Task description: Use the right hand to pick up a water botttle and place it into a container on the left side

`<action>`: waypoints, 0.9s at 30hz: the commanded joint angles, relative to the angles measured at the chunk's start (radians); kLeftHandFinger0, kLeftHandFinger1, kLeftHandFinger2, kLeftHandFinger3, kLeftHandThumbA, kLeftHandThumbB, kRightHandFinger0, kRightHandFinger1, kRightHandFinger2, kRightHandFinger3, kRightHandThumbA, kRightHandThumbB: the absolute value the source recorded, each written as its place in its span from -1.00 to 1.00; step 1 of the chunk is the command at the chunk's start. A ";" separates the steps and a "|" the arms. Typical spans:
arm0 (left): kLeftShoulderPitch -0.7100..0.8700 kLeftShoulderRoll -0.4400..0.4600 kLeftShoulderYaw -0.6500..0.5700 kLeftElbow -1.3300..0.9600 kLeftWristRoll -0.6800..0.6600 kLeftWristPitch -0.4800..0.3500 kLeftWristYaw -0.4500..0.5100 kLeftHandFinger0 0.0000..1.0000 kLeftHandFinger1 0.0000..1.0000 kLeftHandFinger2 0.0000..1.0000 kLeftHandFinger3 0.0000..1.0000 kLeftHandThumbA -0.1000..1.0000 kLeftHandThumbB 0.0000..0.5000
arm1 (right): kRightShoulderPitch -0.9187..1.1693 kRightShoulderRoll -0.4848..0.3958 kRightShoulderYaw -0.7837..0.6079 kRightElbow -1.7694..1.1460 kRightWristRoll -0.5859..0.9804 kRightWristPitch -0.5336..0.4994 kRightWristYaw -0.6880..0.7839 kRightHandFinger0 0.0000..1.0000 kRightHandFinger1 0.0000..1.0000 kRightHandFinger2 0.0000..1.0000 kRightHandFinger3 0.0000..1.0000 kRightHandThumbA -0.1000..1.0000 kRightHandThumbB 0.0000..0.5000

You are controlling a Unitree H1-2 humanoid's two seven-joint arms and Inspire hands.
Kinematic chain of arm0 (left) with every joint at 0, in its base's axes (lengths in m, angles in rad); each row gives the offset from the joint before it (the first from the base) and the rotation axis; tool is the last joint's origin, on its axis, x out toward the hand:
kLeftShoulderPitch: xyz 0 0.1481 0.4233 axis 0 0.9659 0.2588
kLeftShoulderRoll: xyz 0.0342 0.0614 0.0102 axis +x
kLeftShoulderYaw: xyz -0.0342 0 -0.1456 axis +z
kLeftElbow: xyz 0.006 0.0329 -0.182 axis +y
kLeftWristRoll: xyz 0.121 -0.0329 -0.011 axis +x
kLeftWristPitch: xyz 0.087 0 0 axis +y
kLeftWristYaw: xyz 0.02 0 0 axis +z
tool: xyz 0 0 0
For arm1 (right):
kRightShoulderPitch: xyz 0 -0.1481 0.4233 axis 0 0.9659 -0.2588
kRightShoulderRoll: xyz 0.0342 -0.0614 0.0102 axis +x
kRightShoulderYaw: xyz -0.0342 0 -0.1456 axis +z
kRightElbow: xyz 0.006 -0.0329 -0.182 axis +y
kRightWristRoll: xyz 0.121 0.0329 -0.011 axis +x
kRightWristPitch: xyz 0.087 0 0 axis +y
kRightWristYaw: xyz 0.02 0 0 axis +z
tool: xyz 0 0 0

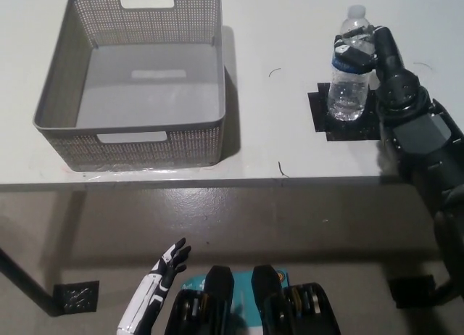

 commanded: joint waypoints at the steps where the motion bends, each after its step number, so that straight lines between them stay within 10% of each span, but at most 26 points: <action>1: -0.013 0.011 0.000 -0.018 -0.011 -0.016 -0.014 1.00 1.00 1.00 1.00 1.00 0.39 | -0.038 0.000 -0.017 0.008 -0.001 -0.065 -0.099 -0.87 0.02 0.60 0.45 -1.00 -0.24; 6: -0.013 0.012 0.001 -0.015 -0.014 -0.013 -0.015 1.00 1.00 1.00 1.00 1.00 0.36 | -0.073 0.011 -0.047 -0.051 0.016 -0.128 -0.129 -0.91 0.07 0.83 0.77 -1.00 -0.46; 12: -0.017 0.007 0.001 -0.002 -0.002 -0.025 -0.007 1.00 1.00 1.00 1.00 1.00 0.34 | -0.124 0.050 -0.030 -0.234 -0.013 -0.120 -0.119 -1.00 -0.19 0.62 0.83 -1.00 -0.41; 14: -0.014 0.008 0.001 -0.003 -0.008 -0.024 -0.011 1.00 1.00 1.00 1.00 1.00 0.31 | -0.131 0.071 -0.019 -0.299 -0.033 -0.106 -0.135 -0.10 0.49 0.65 0.88 -1.00 -0.43; 15: -0.013 0.007 0.000 -0.002 -0.013 -0.024 -0.014 1.00 1.00 1.00 1.00 1.00 0.29 | -0.133 0.080 -0.013 -0.330 -0.041 -0.088 -0.131 -0.12 0.01 0.05 0.73 -1.00 -0.46; 16: -0.013 0.006 0.001 0.000 -0.015 -0.024 -0.014 1.00 1.00 1.00 1.00 1.00 0.28 | -0.137 0.088 -0.008 -0.361 -0.044 -0.066 -0.119 -0.25 -0.22 -0.01 0.72 -1.00 -0.46; 17: -0.013 0.007 0.000 -0.001 -0.010 -0.021 -0.013 1.00 1.00 1.00 1.00 1.00 0.28 | -0.137 0.105 -0.004 -0.407 -0.048 -0.055 -0.112 -0.93 -0.70 0.04 0.72 -1.00 -0.46; 20: -0.013 0.009 -0.001 0.002 -0.009 -0.027 -0.014 1.00 1.00 1.00 1.00 1.00 0.26 | -0.140 0.143 0.005 -0.484 -0.055 -0.037 -0.091 -1.00 -0.43 0.57 0.83 -1.00 -0.46; 27: -0.011 0.008 -0.008 0.011 -0.003 -0.040 -0.016 1.00 1.00 1.00 1.00 1.00 0.37 | -0.155 0.254 0.071 -0.515 -0.114 -0.082 -0.109 -1.00 -0.40 0.50 0.83 -1.00 -0.56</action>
